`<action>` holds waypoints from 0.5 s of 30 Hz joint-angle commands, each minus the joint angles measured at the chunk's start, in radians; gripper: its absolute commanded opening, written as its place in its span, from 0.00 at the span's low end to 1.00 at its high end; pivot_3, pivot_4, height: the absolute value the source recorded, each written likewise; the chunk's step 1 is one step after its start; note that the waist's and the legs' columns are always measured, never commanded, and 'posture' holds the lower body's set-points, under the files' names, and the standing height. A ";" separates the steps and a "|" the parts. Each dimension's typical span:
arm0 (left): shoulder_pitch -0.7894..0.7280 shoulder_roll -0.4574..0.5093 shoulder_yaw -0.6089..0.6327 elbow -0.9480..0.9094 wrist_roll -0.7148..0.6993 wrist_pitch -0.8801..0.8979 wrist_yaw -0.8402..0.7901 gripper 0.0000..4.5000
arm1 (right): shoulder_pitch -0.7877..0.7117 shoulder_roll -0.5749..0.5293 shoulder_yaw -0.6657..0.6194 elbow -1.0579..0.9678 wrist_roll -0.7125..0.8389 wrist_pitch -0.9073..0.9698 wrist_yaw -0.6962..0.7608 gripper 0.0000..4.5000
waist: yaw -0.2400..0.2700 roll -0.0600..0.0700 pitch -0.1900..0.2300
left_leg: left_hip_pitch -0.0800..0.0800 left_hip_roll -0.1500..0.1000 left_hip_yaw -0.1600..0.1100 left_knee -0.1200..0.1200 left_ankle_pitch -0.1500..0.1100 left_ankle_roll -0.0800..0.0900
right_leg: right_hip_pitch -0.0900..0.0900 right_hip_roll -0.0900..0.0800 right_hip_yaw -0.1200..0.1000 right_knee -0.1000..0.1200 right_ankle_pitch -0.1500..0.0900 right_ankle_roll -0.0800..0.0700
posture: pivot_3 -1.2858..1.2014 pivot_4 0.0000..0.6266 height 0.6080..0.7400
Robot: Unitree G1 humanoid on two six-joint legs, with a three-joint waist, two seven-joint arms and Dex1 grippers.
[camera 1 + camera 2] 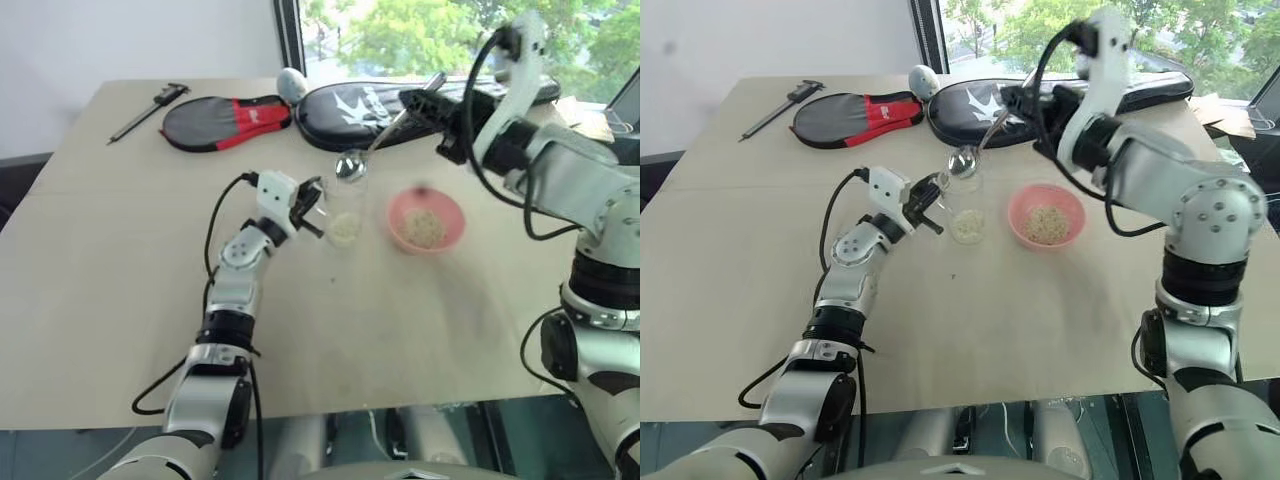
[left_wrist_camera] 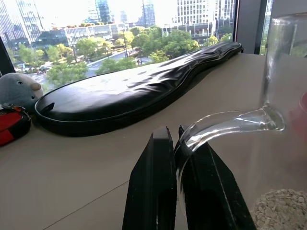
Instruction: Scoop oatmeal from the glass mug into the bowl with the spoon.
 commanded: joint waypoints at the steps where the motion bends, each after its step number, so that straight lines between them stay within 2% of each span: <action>1: -0.014 -0.006 0.003 -0.007 -0.011 -0.038 0.002 0.01 | 0.023 -0.035 0.079 -0.041 -0.137 0.008 0.071 0.00 | -0.001 0.000 0.000 | 0.000 0.000 0.000 0.000 0.000 0.000 | 0.000 0.000 0.000 0.000 0.000 0.000 | 0.52 0.24 1.00; 4: -0.002 -0.006 0.004 -0.009 -0.015 -0.043 -0.003 0.01 | 0.034 -0.044 0.123 -0.044 -0.220 -0.001 0.127 0.00 | -0.001 0.000 0.000 | 0.000 0.000 0.000 0.000 0.000 0.000 | 0.000 0.000 0.000 0.000 0.000 0.000 | 0.52 0.24 1.00; 7: 0.008 -0.004 0.005 -0.011 -0.019 -0.047 -0.004 0.00 | 0.035 -0.022 0.121 -0.042 -0.257 -0.012 0.160 0.22 | -0.001 0.000 0.000 | 0.000 0.000 0.000 0.000 0.000 0.000 | 0.000 0.000 0.000 0.000 0.000 0.000 | 0.52 0.24 1.00; 9: 0.012 -0.002 0.007 -0.011 -0.022 -0.048 -0.003 0.00 | 0.028 0.009 0.097 -0.031 -0.265 -0.023 0.159 0.44 | -0.002 0.000 0.000 | 0.000 0.000 0.000 0.000 0.000 0.000 | 0.000 0.000 0.000 0.000 0.000 0.000 | 0.52 0.24 1.00; 11: 0.015 0.000 0.012 -0.008 -0.026 -0.051 -0.003 0.00 | 0.012 0.027 0.073 -0.014 -0.283 -0.037 0.155 0.60 | -0.003 0.000 0.000 | 0.000 0.000 0.000 0.000 0.000 0.000 | 0.000 0.000 0.000 0.000 0.000 0.000 | 0.52 0.24 1.00; 15: 0.019 -0.003 0.017 -0.002 -0.041 -0.052 -0.016 0.00 | -0.006 0.041 0.036 0.001 -0.319 -0.052 0.172 0.60 | -0.002 0.000 0.000 | 0.000 0.000 0.000 0.000 0.000 0.000 | 0.000 0.000 0.000 0.000 0.000 0.000 | 0.52 0.24 1.00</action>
